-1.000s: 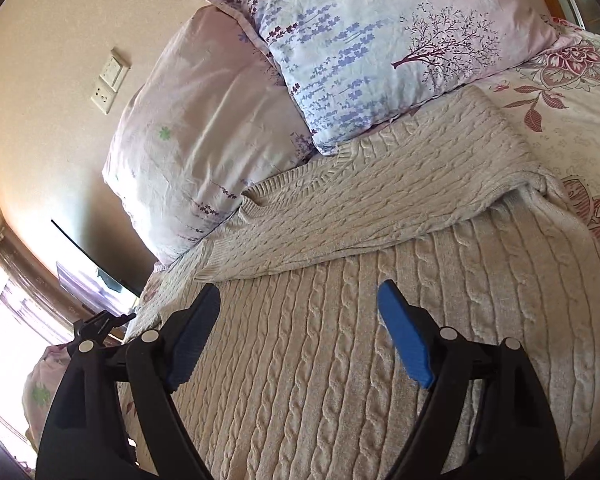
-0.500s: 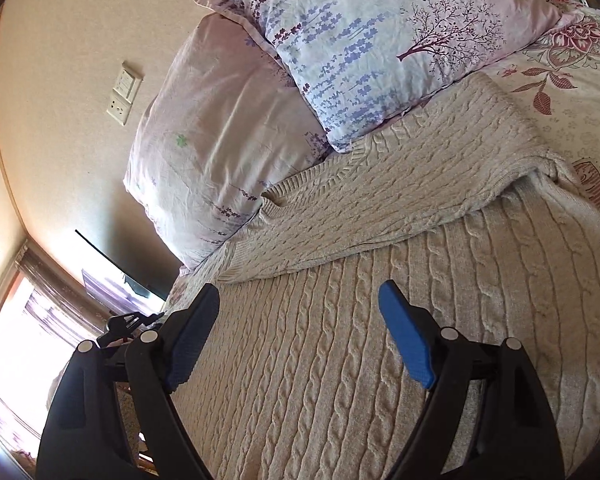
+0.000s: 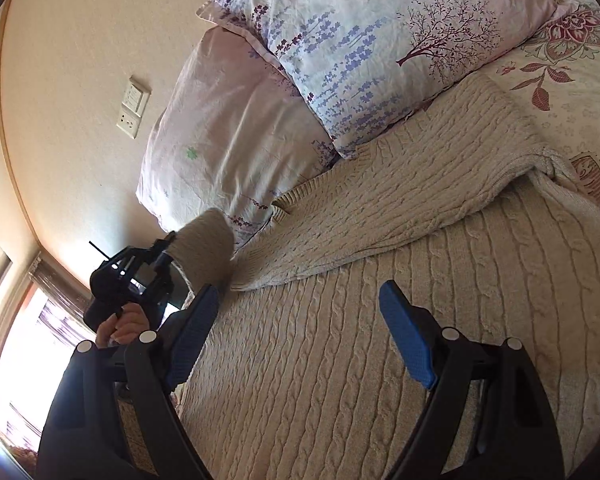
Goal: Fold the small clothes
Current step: 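Fold the held sleeve across the body with the left gripper and release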
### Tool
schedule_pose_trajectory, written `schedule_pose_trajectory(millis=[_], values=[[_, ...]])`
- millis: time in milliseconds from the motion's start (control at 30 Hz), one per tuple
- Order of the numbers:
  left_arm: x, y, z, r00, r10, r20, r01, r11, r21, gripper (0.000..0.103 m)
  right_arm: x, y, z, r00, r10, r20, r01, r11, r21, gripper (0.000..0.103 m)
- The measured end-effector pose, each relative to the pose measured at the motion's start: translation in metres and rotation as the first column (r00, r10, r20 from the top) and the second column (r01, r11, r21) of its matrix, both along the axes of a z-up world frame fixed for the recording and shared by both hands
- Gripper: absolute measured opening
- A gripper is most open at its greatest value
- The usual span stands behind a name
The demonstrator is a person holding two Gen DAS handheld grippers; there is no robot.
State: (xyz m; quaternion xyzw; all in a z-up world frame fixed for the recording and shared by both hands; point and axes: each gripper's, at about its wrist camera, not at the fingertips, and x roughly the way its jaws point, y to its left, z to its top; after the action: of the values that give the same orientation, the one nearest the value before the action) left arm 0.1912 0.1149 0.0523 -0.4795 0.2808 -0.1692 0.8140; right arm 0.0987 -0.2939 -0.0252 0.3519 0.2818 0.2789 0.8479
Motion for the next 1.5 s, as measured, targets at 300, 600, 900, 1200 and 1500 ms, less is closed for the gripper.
schedule_pose_trajectory(millis=[300,600,900,1200,1500], values=[[0.001,-0.028,-0.069,0.970,-0.032,-0.240,0.018,0.998,-0.061,0.027,0.000,0.000,0.000,1.000,0.005,0.001,-0.005,1.000,0.009,0.084],[-0.026,0.056,-0.062,0.922,0.244,-0.299,-0.297,0.944,-0.144,0.045,-0.001,0.000,0.000,1.000,0.010,0.007,-0.010,1.000,0.024,0.084],[0.007,0.059,-0.028,0.927,0.320,-0.197,-0.344,0.934,-0.101,0.007,-0.001,-0.001,-0.001,1.000,0.019,0.013,-0.019,0.999,0.043,0.084],[0.044,-0.120,0.024,0.955,-0.294,0.045,0.285,0.948,0.141,0.007,-0.001,-0.006,-0.002,1.000,0.007,0.017,-0.008,0.997,0.072,0.084],[0.004,-0.212,-0.011,0.782,-0.611,-0.123,0.592,0.666,0.455,0.062,-0.006,-0.032,0.010,0.998,-0.050,-0.035,0.051,0.998,0.030,0.084]])
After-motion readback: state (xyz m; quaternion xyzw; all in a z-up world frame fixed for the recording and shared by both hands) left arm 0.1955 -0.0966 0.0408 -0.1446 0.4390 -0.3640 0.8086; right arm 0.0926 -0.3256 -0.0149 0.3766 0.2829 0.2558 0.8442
